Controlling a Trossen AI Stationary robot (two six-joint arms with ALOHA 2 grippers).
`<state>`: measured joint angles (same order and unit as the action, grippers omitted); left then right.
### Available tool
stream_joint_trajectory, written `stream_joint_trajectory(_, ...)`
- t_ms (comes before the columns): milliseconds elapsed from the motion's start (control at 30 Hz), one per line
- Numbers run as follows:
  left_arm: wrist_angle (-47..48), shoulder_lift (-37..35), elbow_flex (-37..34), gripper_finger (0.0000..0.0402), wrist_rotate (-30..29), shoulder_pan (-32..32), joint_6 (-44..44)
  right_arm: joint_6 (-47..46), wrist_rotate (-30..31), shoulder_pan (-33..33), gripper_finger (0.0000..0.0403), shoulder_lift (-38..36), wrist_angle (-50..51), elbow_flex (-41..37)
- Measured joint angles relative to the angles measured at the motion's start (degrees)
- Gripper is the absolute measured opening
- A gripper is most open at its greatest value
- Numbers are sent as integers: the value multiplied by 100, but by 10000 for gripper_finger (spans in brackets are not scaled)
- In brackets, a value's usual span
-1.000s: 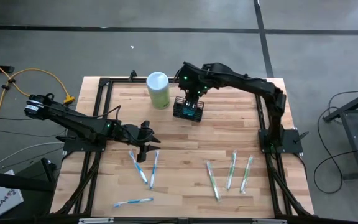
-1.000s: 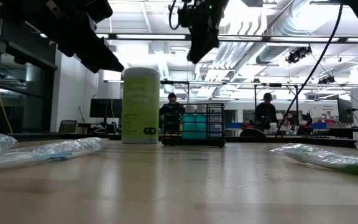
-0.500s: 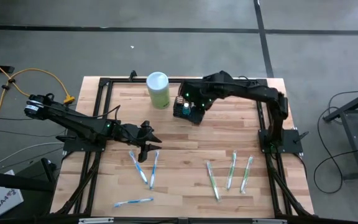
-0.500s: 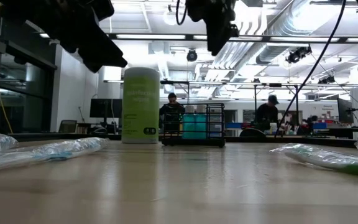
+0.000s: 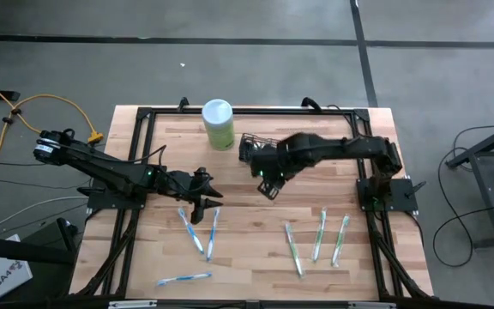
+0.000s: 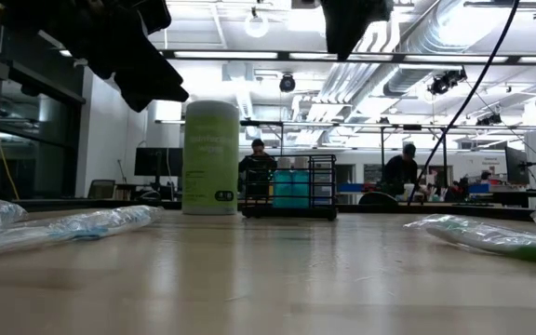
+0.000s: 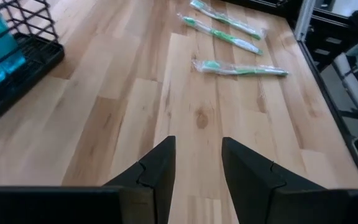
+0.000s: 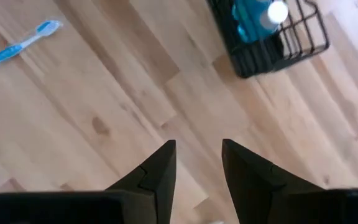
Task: Pick & Place toothbrushing station
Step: Put the left green toothbrush into the mesh organizer
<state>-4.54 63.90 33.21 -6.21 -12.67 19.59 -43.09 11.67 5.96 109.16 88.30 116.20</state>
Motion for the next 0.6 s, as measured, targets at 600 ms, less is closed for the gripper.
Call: stream_joint_trajectory(600, 52, -1, -1, 127, 674, -1, -172, -3032, 242, 1640, 121, 0, 133, 0)
